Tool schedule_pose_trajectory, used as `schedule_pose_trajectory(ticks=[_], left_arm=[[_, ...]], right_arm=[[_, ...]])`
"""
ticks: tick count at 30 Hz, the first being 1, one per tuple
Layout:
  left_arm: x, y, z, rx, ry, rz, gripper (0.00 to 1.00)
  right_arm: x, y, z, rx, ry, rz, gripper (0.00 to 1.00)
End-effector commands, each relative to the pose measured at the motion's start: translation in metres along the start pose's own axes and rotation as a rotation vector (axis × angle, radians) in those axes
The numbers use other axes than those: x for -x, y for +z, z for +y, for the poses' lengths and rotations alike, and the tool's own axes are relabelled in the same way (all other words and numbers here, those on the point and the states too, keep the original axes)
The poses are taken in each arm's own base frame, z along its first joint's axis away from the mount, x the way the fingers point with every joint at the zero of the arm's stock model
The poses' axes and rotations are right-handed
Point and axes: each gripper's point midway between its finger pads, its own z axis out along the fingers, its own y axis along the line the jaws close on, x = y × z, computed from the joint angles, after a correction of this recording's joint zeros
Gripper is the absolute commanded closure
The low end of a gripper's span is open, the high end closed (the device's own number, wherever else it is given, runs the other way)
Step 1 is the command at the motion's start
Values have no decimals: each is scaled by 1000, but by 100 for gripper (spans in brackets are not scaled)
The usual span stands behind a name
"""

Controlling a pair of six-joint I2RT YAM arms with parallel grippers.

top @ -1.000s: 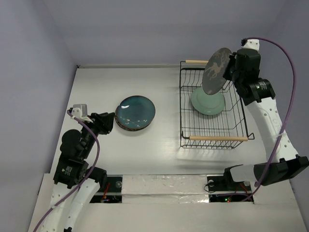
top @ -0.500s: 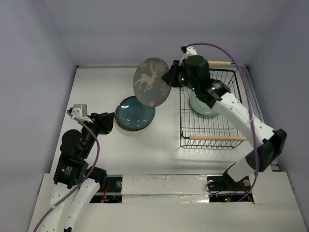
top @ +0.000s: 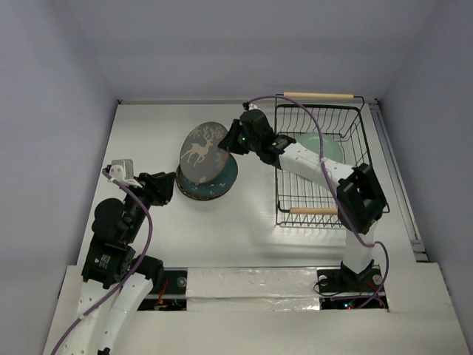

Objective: Unload the plates from the dish rack

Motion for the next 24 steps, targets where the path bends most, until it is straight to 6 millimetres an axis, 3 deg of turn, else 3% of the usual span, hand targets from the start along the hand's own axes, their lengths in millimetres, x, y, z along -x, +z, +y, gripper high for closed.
schedule_pose_trajectory(ticks=[1, 7, 8, 16, 24], left_arm=[[8, 0, -5, -25, -3, -37, 66], [7, 0, -6, -28, -2, -36, 66], [8, 1, -6, -28, -1, -37, 66], [7, 0, -6, -30, -2, -36, 66], [8, 0, -7, -35, -4, -40, 66]], right_arm=[[46, -8, 58, 228, 103, -152, 100], [10, 10, 33, 182, 130, -82, 99], [-2, 12, 30, 175, 131, -58, 97], [-40, 20, -1, 114, 141, 10, 81], [-70, 12, -36, -28, 14, 83, 34]])
